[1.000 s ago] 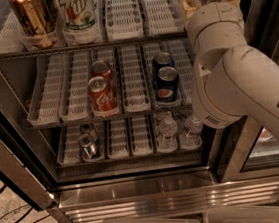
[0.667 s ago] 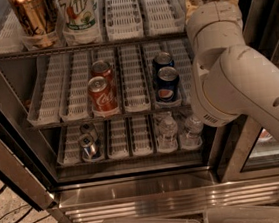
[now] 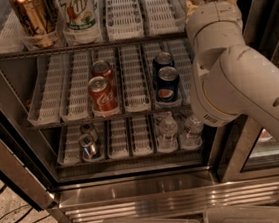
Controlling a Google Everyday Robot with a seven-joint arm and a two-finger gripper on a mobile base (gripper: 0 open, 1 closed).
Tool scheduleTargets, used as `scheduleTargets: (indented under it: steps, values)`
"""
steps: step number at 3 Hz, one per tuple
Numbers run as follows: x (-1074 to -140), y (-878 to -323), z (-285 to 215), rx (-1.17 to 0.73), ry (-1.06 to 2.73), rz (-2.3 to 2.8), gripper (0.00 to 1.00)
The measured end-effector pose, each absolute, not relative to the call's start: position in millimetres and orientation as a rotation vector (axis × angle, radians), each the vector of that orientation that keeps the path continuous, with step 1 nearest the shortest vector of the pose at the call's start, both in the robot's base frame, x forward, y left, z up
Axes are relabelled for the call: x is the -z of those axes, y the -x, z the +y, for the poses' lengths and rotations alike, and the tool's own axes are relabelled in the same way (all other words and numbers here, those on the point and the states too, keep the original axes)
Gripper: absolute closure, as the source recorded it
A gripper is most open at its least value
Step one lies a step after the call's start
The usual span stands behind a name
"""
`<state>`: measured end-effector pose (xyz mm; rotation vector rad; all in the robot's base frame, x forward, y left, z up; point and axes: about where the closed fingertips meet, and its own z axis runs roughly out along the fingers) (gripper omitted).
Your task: Pick blue plastic bottle from top shelf of fridge
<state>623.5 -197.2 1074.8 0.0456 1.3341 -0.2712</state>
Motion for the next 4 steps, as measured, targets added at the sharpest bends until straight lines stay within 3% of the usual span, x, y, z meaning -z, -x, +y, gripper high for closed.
scheduleTargets:
  steps: [4]
  values:
    - [-1108.2, -593.5, -187.6, 0.168, -0.035, 1.190, 1.00]
